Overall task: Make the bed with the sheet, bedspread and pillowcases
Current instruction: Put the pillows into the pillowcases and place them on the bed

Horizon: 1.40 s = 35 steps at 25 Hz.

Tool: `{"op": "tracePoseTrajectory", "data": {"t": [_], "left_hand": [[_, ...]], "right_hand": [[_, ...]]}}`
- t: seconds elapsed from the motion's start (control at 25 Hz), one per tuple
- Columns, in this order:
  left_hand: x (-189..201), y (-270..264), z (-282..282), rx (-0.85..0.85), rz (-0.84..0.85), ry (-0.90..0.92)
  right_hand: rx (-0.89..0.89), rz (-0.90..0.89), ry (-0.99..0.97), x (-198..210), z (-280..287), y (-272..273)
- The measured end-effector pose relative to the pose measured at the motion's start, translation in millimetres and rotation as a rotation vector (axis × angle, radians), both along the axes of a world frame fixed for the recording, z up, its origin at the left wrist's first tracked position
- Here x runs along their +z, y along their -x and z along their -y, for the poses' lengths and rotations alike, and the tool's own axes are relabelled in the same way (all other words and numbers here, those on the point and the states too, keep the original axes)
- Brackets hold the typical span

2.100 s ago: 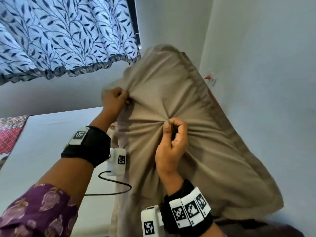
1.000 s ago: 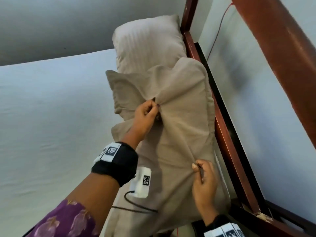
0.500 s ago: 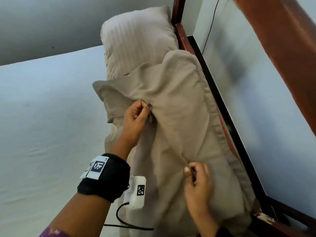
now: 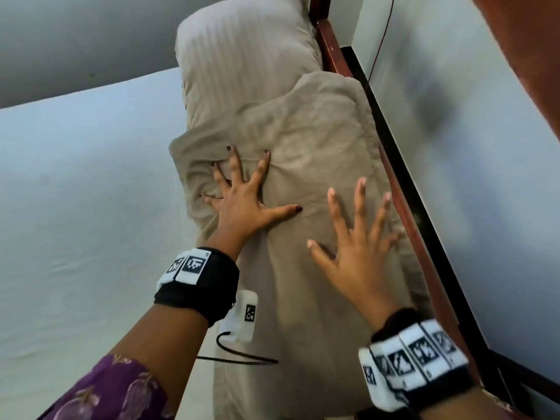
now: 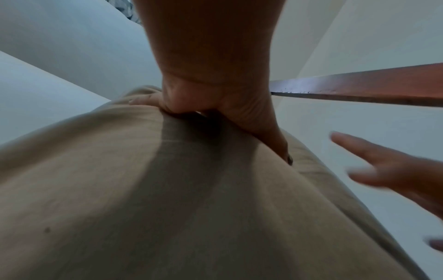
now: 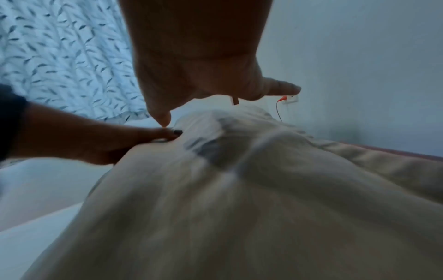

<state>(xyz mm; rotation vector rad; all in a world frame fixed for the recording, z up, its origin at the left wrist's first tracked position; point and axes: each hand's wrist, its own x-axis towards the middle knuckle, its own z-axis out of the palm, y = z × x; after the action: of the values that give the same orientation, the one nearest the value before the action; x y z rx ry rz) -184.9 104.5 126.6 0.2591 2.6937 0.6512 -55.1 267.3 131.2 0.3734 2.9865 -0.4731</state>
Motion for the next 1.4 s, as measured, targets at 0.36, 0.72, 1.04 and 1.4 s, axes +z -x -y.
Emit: {"op": "tracePoseTrajectory", "data": {"t": [0.36,0.72,1.04,1.4], "left_hand": [[-78.5,14.7,-11.7,-0.149,0.115,0.320],[-63.0,5.7,-0.7,-0.113,0.018,0.157],[-23.2,-40.5,32.3,-0.163,-0.262,0.020],[-104.1,-162.8,122.6,-0.015,0.212,-0.047]], "right_hand": [[0.000,0.555,0.221,-89.4,-23.3,68.8],[0.028,0.511,0.111,-65.8,-17.9,65.8],[-0.041,0.200,0.001,-22.8,15.7,-7.6],[-0.403,0.309,0.017,-61.6,7.5,-120.3]]}}
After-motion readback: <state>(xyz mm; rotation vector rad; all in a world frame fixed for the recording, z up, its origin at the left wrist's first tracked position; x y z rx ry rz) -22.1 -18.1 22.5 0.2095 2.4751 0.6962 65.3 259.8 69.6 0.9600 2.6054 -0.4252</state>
